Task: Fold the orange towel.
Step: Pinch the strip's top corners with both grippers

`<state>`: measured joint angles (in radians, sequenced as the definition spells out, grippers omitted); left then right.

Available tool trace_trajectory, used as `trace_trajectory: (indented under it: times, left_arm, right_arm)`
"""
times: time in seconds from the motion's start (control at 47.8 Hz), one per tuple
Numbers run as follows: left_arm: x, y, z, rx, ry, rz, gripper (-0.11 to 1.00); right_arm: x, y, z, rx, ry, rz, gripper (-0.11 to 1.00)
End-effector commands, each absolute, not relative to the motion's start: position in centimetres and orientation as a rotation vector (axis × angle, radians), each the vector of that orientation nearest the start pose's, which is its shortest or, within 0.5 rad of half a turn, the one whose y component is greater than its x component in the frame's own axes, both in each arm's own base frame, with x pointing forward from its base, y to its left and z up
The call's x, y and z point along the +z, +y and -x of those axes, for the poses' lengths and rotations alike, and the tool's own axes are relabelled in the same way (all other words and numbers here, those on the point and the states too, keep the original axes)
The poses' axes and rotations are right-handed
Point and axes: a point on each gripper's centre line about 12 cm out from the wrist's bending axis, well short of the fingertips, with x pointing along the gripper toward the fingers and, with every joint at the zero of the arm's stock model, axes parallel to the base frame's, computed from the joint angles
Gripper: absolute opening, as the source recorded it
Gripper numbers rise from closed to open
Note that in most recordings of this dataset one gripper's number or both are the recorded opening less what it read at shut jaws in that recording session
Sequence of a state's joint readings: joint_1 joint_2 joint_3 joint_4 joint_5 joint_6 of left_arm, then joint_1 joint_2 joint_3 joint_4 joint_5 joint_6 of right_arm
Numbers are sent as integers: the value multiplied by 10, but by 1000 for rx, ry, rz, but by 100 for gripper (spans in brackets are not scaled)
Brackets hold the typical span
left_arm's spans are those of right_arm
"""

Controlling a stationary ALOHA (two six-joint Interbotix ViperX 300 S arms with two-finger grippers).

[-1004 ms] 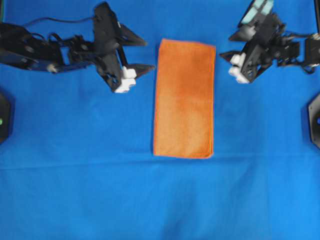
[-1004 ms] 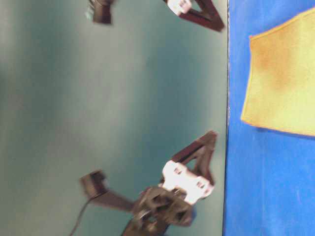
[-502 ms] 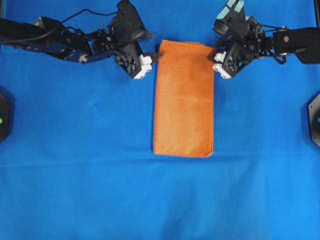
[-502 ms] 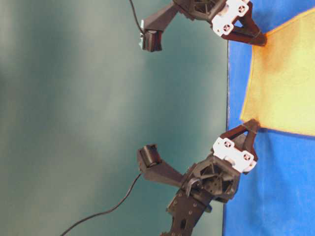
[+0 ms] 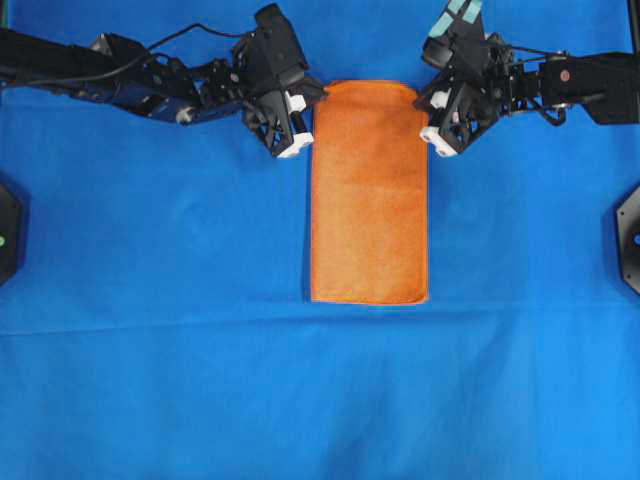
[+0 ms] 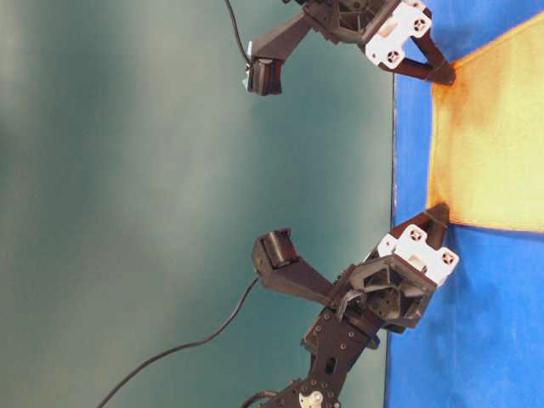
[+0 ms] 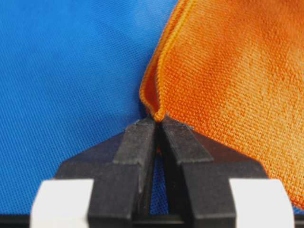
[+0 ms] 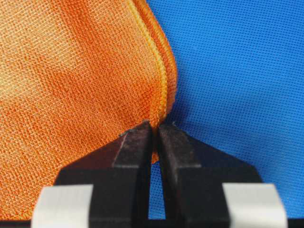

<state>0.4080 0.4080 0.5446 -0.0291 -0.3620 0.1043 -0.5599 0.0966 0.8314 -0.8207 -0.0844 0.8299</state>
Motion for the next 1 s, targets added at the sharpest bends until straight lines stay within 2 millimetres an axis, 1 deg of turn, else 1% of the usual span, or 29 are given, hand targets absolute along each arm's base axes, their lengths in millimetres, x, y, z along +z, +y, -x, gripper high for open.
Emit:
trace_trajectory:
  times: [0.0,0.23,0.314,0.481,0.606,0.857,0.983]
  left_arm:
    - [79,180,-413,383,571,32,1]
    - [82,181,-414,381,566,16,1]
    - [87,182,-413,385,561,17,1]
    - [100,184,-413,389,547,12,1]
    - [110,192,-410,405,533,1,1]
    - [113,208,-409,428,535,-24,1]
    - [115,213,-409,435,542,-25,1]
  right_arm:
    - [94,-175,-299,-463,813,-281,4]
    - [95,-175,-298,-473,812,-294,4]
    - [95,-174,-297,-477,812,-297,4]
    - [105,-177,-295,-504,808,-284,4]
    - [110,-183,-293,-528,808,-269,4]
    - [119,-199,-295,-558,786,-253,4]
    - [123,-203,-296,-564,774,-251,4]
